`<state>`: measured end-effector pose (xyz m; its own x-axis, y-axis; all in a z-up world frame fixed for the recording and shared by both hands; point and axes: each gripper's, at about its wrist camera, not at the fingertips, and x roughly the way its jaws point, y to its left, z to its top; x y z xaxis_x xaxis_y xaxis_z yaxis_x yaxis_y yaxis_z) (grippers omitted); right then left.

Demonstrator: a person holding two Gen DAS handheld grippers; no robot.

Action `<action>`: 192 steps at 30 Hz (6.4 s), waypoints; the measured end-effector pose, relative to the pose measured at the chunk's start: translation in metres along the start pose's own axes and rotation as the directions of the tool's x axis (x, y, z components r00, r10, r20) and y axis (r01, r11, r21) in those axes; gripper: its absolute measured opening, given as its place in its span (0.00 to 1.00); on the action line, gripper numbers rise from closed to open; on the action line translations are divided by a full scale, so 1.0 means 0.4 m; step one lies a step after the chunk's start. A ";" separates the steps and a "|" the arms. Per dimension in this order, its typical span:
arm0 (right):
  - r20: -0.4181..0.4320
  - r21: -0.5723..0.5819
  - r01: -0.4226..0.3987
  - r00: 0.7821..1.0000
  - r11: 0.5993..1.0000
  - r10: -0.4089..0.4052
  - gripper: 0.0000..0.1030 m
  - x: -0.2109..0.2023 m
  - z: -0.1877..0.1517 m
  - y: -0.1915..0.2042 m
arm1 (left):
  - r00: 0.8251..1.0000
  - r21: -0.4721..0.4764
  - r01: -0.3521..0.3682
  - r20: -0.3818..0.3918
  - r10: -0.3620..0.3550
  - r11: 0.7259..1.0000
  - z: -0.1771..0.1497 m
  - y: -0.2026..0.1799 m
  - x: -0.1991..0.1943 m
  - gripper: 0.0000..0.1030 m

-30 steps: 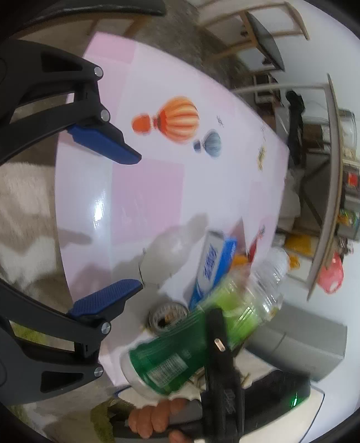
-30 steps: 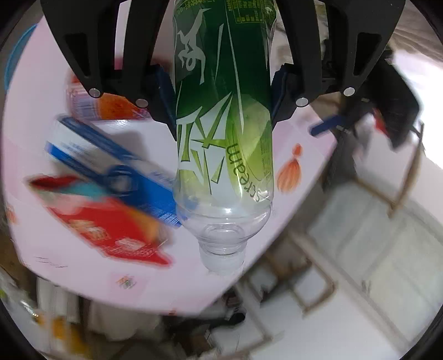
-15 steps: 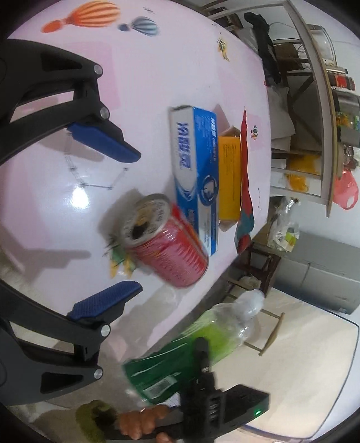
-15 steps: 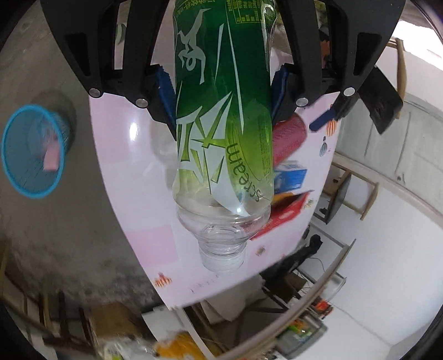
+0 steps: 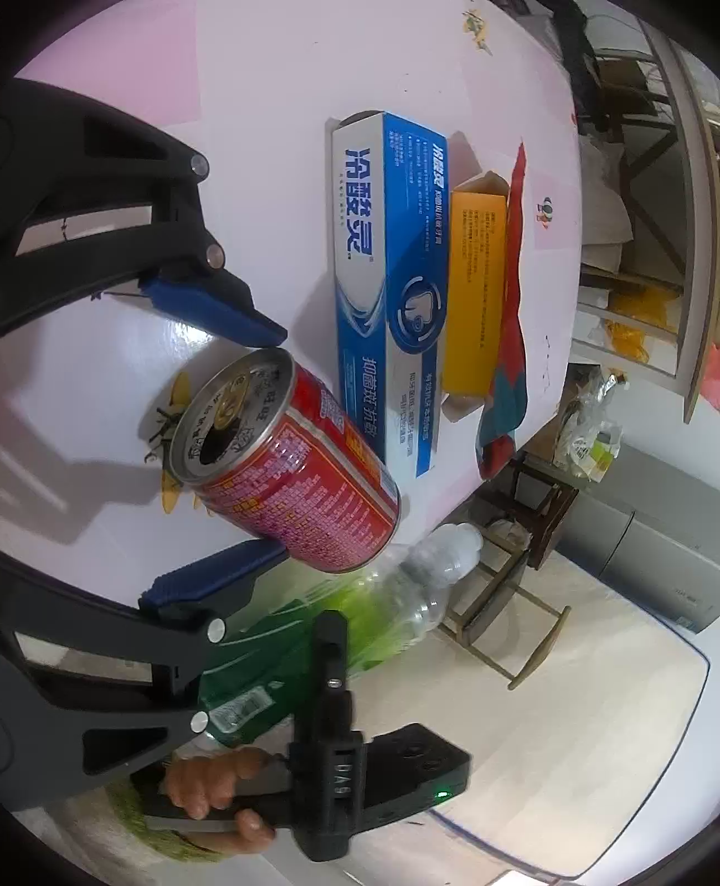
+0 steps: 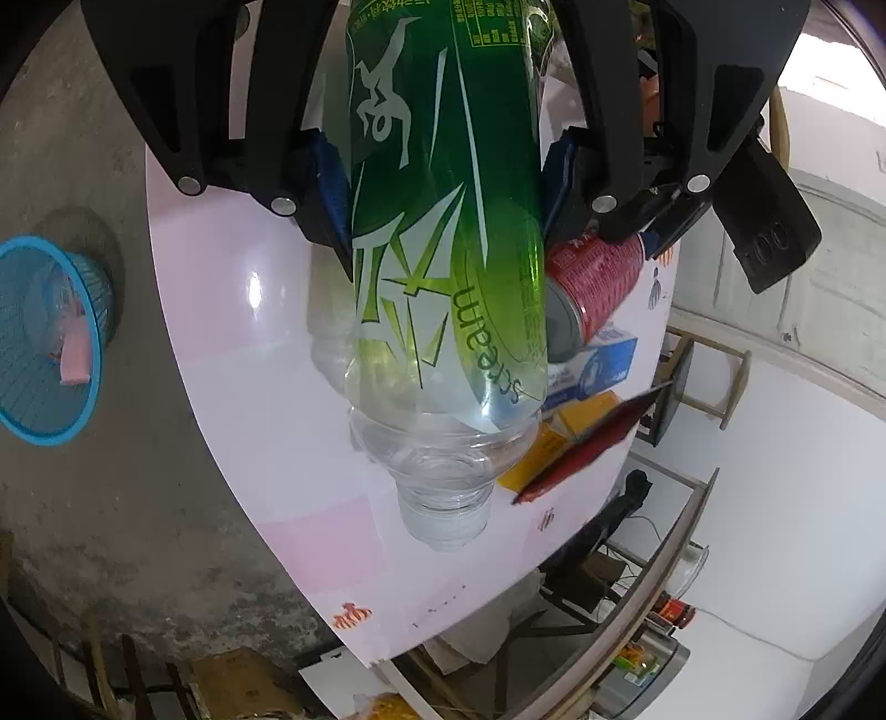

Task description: Collect trash

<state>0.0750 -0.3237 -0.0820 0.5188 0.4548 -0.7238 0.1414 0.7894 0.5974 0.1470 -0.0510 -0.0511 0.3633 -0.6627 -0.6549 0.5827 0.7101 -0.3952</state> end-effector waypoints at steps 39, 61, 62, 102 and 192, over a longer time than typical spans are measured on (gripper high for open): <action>-0.078 -0.091 0.022 0.997 0.996 -0.029 0.54 0.061 -0.046 0.074 | 0.977 -0.329 0.205 0.013 -0.212 0.922 0.024 0.124 0.062 0.79; -0.102 -0.088 0.047 0.993 0.995 -0.056 0.54 0.068 -0.079 0.099 | 0.974 -0.158 0.195 0.149 -0.172 0.968 0.023 -0.028 -0.124 0.79; -0.099 -0.086 0.052 0.993 0.995 -0.060 0.54 0.068 -0.077 0.098 | 0.973 -0.149 0.195 0.150 -0.173 0.969 0.036 -0.035 -0.122 0.79; -0.046 -0.221 0.208 0.974 0.953 -0.223 0.54 0.114 -0.105 0.206 | 0.936 0.027 0.162 0.312 -0.162 0.986 0.057 -0.155 -0.191 0.79; 0.211 -0.977 0.201 0.846 -0.073 -0.490 0.68 0.409 -0.182 0.604 | 0.937 -0.296 -0.312 0.062 0.344 0.903 -0.156 0.234 -0.314 0.70</action>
<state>0.1327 -0.0286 -0.0813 0.5476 -0.0885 -0.8320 -0.7293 0.4369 -0.5265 0.1106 0.1136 -0.0458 0.5855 -0.3914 -0.7099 0.1976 0.9182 -0.3433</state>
